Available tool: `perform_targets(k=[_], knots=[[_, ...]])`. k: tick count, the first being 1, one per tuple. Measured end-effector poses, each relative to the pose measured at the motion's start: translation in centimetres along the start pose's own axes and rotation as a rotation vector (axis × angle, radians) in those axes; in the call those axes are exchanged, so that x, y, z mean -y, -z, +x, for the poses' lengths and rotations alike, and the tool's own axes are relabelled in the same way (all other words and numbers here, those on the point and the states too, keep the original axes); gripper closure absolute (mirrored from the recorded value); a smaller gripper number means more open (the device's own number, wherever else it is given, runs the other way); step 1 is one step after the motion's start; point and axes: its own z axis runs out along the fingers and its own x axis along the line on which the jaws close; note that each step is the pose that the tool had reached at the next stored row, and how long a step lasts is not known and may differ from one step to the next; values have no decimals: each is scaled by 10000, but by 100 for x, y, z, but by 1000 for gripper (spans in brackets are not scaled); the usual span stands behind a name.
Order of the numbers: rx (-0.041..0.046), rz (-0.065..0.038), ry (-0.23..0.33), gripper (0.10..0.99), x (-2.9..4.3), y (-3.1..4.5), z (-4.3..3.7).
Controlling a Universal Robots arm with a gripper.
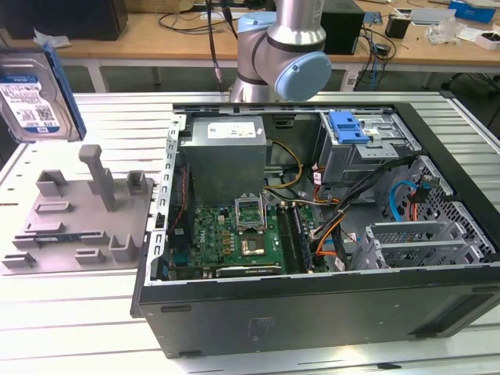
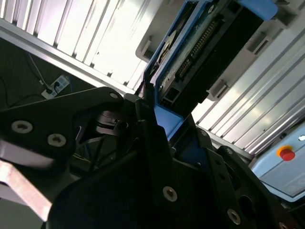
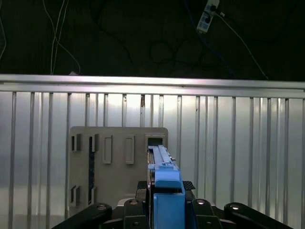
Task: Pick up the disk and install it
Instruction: 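Pick up the disk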
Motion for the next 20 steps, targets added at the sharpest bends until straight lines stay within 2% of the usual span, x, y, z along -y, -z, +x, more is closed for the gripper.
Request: perform_targets(k=[8, 12, 20], knots=[[0, 0, 0, 718, -6, 288, 1], [-1, 0, 0, 718, -8, 461, 2], [-1, -1, 0, 718, -8, 470, 4]])
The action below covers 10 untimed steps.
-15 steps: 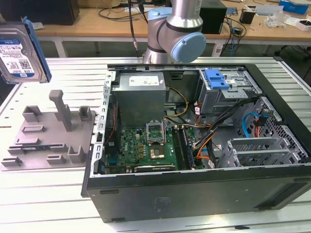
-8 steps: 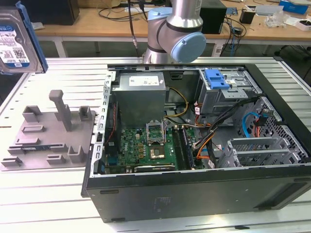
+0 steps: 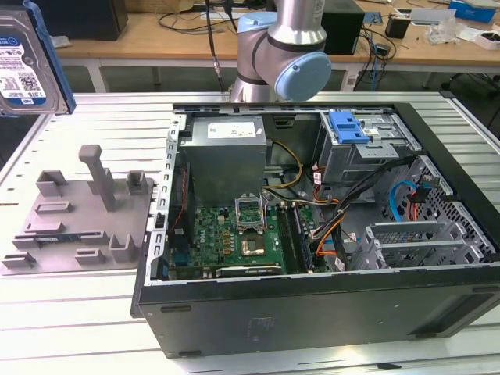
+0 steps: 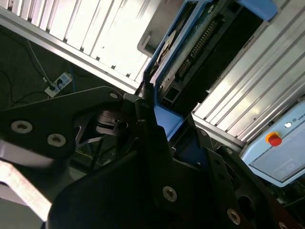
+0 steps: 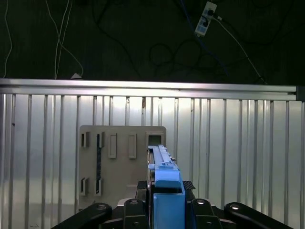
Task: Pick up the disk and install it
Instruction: 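Pick up the disk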
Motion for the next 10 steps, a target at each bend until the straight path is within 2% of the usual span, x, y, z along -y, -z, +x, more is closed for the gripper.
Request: perform_targets(k=[2, 3, 10], knots=[[1, -2, 0, 718, 30, 2, 14], [0, -8, 0, 718, 72, 5, 32], [2, -31, 0, 718, 240, 13, 99]])
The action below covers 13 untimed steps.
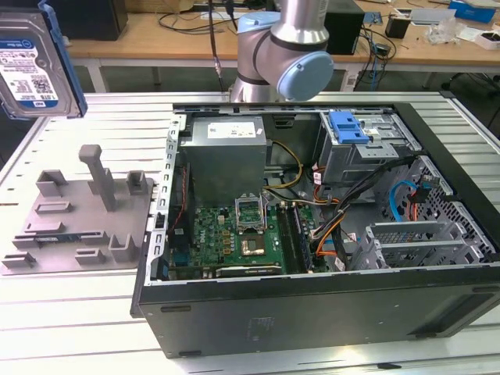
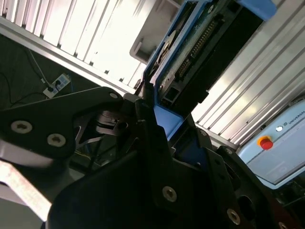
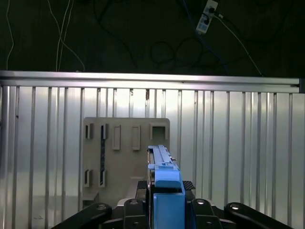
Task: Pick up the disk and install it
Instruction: 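Pick up the disk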
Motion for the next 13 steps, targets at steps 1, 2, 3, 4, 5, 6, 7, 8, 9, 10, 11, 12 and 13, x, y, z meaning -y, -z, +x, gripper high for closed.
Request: perform_targets(k=[1, 2, 3, 4, 5, 6, 7, 8, 9, 10, 11, 12, 13], knots=[[0, -3, 0, 718, 25, 2, 10], [0, -8, -1, 718, 57, 4, 23], [-1, -10, -2, 718, 85, 6, 34], [0, -11, -1, 718, 106, 7, 44], [0, -15, 0, 718, 134, 10, 56], [0, -16, 1, 718, 155, 11, 65], [0, -18, 1, 718, 182, 13, 77], [1, -19, 0, 718, 202, 14, 85], [0, -22, -1, 718, 237, 17, 101], [0, -25, -1, 718, 258, 19, 109], [1, -27, 0, 718, 287, 21, 123], [1, -29, 0, 718, 316, 24, 136], [0, -32, 1, 718, 346, 27, 149]])
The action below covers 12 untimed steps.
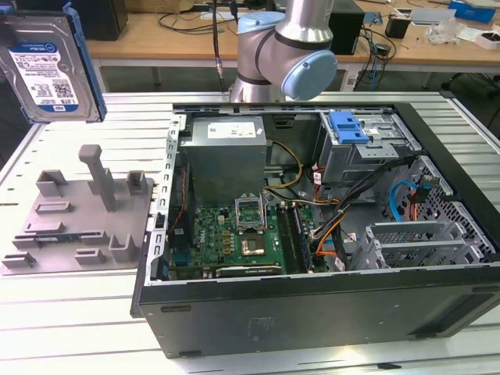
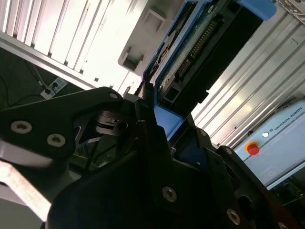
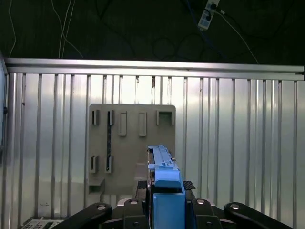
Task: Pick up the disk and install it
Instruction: 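Pick up the disk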
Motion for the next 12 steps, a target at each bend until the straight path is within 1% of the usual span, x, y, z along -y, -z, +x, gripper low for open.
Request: perform_targets(k=[2, 6, 8, 12], knots=[[0, -4, -2, 718, 66, 6, 30], [0, -8, -1, 718, 138, 11, 61], [0, -10, -2, 718, 205, 17, 91], [1, -13, -2, 718, 280, 23, 124]])
